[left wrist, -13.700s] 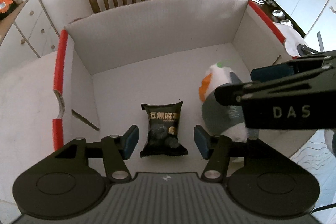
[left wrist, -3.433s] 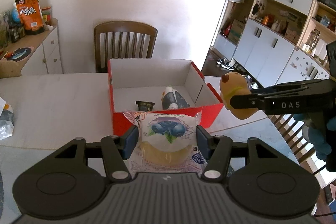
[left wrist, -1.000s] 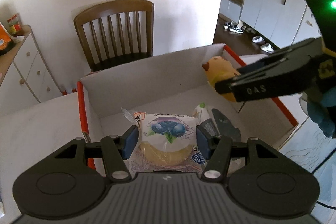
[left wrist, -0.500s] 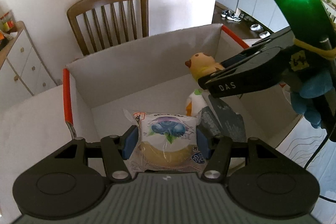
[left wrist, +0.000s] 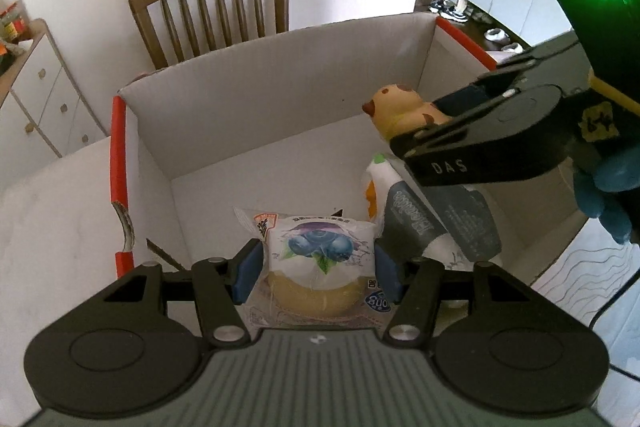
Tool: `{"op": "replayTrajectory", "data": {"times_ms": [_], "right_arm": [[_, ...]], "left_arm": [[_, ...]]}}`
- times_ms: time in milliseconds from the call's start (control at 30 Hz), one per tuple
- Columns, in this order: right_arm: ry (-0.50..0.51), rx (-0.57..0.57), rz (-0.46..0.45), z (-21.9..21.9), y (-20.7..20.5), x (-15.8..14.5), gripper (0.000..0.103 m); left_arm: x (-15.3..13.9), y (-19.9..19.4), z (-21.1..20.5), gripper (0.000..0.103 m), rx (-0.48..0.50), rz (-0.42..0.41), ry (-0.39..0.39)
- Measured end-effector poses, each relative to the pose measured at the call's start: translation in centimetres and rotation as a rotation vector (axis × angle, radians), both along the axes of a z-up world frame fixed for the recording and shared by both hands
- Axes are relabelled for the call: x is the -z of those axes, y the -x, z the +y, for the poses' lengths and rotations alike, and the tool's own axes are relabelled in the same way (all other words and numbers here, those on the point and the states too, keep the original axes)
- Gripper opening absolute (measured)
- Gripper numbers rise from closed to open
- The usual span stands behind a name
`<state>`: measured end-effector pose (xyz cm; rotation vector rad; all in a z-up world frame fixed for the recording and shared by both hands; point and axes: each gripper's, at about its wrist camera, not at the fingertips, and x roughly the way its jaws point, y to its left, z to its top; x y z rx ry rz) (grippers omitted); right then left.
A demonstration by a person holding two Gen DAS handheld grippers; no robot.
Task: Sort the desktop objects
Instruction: 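Lower the blueberry bread bag and yellow plush toy into the red box, then open both grippers to release the bread bag and plush toy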
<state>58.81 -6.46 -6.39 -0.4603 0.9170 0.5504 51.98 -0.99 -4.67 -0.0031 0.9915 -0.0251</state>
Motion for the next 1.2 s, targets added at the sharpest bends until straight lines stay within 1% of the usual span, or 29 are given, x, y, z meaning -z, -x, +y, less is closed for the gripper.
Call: {"op": "replayTrajectory", "data": {"times_ms": [100,167,200,333,367,400,433,700,933,1200], "right_arm": [[0.002,0.005,0.009,0.0,0.2,0.2,0.048],[0.004,0.004,0.008,0.0,0.4,0.2,0.050],[0.005,0.004,0.009,0.0,0.5,0.2,0.053],[-0.003,0.015,0.005,-0.2,0.9,0.1,0.056],[-0.006,0.020,0.004,-0.3,0.8,0.0,0.056],[-0.007,0.027,-0.001,-0.5,0.8,-0.2,0.056],[-0.011,0.033,-0.003,-0.7,0.8,-0.4,0.056],[-0.070,0.061,0.022,-2.3,0.8,-2.4,0.057],[-0.111,0.046,0.033,-3.2,2.1,-4.6,0.057],[-0.141,0.023,0.033,-4.3,4.0,-6.8,0.057]], "left_arm": [[0.1,0.0,0.2,0.064,-0.010,0.008,0.014],[0.2,-0.1,0.2,0.067,-0.008,0.011,0.010],[0.2,0.0,0.2,0.068,-0.008,0.012,0.010],[0.0,0.2,0.2,0.070,-0.016,0.003,0.013],[-0.1,0.2,0.2,0.072,-0.019,-0.002,0.014],[-0.3,0.3,0.2,0.079,-0.019,-0.008,0.013],[-0.5,0.4,0.2,0.083,-0.019,-0.016,0.011],[-2.3,1.5,0.3,0.083,-0.031,-0.053,0.021],[-4.5,2.9,-0.4,0.083,-0.023,-0.085,0.015],[-6.4,4.5,-0.8,0.083,-0.042,-0.105,0.022]]}}
